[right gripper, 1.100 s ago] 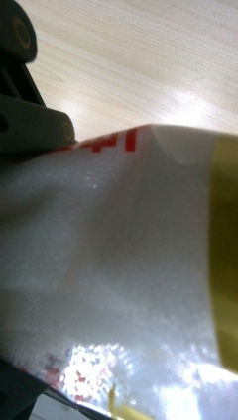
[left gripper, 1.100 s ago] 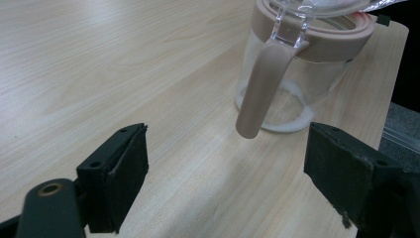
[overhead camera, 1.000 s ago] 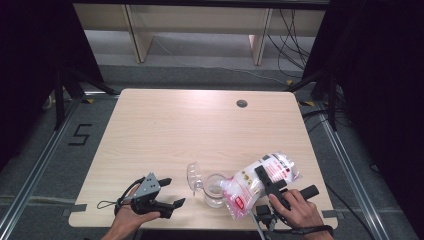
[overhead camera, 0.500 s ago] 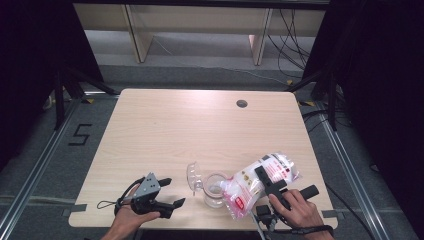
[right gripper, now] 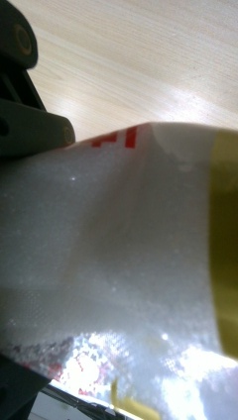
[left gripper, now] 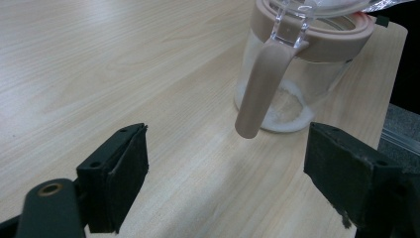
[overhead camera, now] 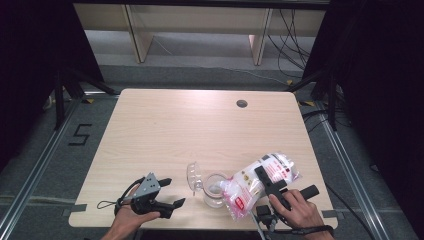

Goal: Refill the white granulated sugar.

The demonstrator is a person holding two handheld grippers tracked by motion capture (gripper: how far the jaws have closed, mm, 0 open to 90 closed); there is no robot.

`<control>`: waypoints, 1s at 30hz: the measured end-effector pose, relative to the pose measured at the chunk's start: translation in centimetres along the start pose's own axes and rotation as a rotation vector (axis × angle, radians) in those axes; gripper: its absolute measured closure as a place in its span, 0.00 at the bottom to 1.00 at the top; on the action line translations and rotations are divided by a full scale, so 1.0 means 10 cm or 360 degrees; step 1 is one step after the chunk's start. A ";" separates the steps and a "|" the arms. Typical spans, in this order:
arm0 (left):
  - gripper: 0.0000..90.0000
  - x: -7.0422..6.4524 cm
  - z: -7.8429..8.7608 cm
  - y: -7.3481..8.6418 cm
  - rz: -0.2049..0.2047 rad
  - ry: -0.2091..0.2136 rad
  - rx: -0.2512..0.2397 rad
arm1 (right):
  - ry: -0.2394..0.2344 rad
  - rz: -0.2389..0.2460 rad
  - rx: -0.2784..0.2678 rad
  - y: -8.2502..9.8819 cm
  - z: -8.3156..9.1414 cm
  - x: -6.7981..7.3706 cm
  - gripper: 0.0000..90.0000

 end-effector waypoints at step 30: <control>0.19 0.00 0.00 0.00 -0.0003 -0.0002 0.0002 | -0.0066 0.0077 0.0062 0.07 0.04 -0.02 0.58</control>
Point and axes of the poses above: each handheld gripper's, and its own axes: z roughly backward along the jaws, y roughly out of its underside, x roughly to its left, the point moved 8 cm from there along -z, roughly forward along the jaws, and after that the axes turned 7 degrees about x, right-handed, at the moved point
